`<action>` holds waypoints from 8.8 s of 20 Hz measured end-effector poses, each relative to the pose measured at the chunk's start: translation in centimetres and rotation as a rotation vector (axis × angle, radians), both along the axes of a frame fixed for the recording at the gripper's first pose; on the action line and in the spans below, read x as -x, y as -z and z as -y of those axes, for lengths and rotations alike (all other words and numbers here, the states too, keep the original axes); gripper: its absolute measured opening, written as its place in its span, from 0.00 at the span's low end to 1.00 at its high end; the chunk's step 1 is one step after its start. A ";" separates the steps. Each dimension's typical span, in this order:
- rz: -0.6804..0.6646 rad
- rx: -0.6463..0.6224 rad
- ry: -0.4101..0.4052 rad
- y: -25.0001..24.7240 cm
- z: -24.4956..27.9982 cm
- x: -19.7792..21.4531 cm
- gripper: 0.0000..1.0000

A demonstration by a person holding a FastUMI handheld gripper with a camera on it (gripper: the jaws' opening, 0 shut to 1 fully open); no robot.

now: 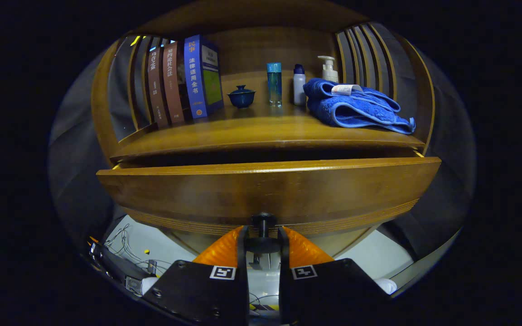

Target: Pull open the drawer, take out the items inside it, and place them on the countertop above the cabinet.

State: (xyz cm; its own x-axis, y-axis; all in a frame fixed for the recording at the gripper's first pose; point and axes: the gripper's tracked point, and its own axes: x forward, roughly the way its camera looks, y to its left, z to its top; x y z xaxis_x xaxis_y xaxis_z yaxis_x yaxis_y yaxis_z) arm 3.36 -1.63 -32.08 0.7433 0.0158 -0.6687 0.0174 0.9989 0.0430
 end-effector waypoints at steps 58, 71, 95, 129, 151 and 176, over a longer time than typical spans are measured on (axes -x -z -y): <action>-0.621 -0.004 -0.018 2.6 -0.6 -0.6 0.98; -0.660 -0.015 -0.045 3.5 -0.7 -0.7 0.39; -0.213 -0.038 -0.030 -12.5 -0.2 -13.2 0.39; 0.154 -0.103 -0.017 -20.8 0.0 -5.2 1.00; 0.236 -0.067 0.054 -10.2 1.0 11.1 1.00; 0.218 -0.014 0.068 -9.0 1.4 1.3 1.00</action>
State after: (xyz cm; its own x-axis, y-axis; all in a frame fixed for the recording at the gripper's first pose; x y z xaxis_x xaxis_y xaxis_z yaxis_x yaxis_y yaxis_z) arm 2.08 -3.06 -23.05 0.8697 -0.0315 -0.4926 0.0737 0.9951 0.0665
